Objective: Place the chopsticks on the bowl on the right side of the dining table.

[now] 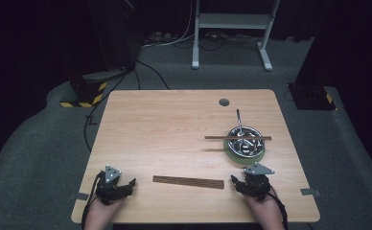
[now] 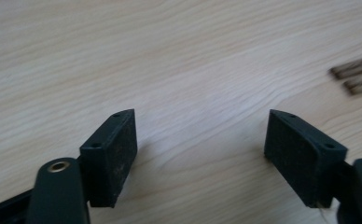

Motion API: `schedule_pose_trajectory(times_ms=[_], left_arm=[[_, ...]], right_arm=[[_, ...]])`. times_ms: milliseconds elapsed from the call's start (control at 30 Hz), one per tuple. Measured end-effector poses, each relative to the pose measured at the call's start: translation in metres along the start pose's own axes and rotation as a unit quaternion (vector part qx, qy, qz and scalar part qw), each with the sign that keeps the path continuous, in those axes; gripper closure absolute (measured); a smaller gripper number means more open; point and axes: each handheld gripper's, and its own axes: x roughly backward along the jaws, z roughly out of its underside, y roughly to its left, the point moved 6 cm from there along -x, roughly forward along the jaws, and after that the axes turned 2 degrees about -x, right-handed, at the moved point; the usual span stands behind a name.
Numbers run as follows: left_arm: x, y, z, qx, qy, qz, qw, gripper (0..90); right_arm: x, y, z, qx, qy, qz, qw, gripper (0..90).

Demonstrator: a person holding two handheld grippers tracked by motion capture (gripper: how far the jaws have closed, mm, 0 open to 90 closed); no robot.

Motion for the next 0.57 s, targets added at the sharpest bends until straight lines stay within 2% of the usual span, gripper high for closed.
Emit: schedule_pose_trajectory(times_ms=[67, 133, 233, 267, 367, 433, 567], left_arm=[[-0.0028, 0.0014, -0.0016, 0.015, -0.005, -0.005, 0.9999, 17.5], [-0.0038, 0.0019, -0.0021, 0.008, -0.004, -0.008, 0.9999, 16.7], [-0.0031, 0.0022, -0.0014, 0.003, 0.003, -0.006, 1.0000, 16.5], [-0.0034, 0.0010, -0.0017, 0.010, -0.004, -0.004, 0.9999, 16.6], [-0.0007, 0.0016, -0.0001, 0.003, 0.002, -0.005, 1.0000, 17.3], [-0.0014, 0.0001, -0.0007, 0.012, -0.006, -0.004, 0.9999, 17.5], [-0.0014, 0.0001, -0.0006, 0.012, -0.006, -0.003, 0.9999, 17.5]], right_arm=[[-0.0008, -0.0016, 0.0001, -0.006, 0.002, -0.003, 1.0000, 34.3], [-0.0019, -0.0027, -0.0002, -0.012, 0.006, -0.009, 0.9999, 29.3], [-0.0027, -0.0016, -0.0006, -0.013, 0.007, -0.002, 0.9999, 28.8], [-0.0028, -0.0016, -0.0007, -0.013, 0.006, -0.001, 0.9999, 28.8], [-0.0028, -0.0016, -0.0007, -0.013, 0.007, -0.001, 0.9999, 28.8], [-0.0030, -0.0017, -0.0008, -0.013, 0.006, -0.001, 0.9999, 28.7], [-0.0030, -0.0017, -0.0008, -0.013, 0.007, -0.001, 0.9999, 28.7]])
